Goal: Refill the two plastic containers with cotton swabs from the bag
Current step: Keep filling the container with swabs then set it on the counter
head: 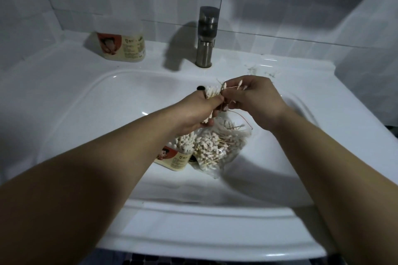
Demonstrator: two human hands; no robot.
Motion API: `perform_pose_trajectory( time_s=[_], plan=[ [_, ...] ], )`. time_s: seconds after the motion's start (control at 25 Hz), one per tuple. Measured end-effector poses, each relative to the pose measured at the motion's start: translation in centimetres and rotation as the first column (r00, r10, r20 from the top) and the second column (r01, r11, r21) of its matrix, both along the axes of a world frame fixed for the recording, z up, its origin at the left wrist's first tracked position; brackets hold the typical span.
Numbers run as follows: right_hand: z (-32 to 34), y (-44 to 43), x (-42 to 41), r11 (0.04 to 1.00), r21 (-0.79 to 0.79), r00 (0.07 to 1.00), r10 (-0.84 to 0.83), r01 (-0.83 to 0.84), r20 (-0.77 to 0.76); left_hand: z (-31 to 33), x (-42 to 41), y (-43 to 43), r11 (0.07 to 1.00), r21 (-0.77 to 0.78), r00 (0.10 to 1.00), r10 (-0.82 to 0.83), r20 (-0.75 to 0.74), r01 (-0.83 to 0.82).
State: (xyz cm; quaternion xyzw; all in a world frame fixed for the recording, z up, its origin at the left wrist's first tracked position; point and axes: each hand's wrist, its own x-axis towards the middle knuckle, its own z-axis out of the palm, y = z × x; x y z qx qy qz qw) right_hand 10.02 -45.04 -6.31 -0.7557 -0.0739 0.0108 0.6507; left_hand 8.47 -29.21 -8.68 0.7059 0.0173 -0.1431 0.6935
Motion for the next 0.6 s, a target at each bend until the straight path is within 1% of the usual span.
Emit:
perform_pose_trajectory(
  time_s=[0.12, 0.28, 0.4, 0.48, 0.6],
  plan=[
    [0.12, -0.08, -0.11, 0.996, 0.091, 0.998, 0.002, 0.003, -0.061, -0.10, -0.06, 0.01, 0.999, 0.010, 0.999, -0.038, 0.011, 0.038],
    [0.10, -0.12, 0.02, 0.996, 0.086, 0.998, 0.007, -0.002, -0.059, -0.18, 0.09, 0.05, 1.000, 0.023, 1.000, -0.013, 0.007, 0.013],
    [0.15, -0.44, 0.41, 0.991, 0.117, 0.997, -0.055, 0.061, -0.053, 0.01, 0.04, 0.18, 1.000, -0.003, 0.999, -0.005, -0.032, 0.005],
    [0.21, -0.55, 0.49, 0.986, 0.148, 0.996, -0.066, 0.073, -0.054, 0.15, -0.12, 0.12, 1.000, 0.006, 0.999, -0.014, -0.048, 0.014],
    [0.11, -0.22, 0.12, 0.994, 0.101, 0.999, -0.027, 0.031, -0.045, 0.50, -0.42, 0.03, 0.999, 0.026, 0.998, -0.031, -0.048, 0.032]
  ],
)
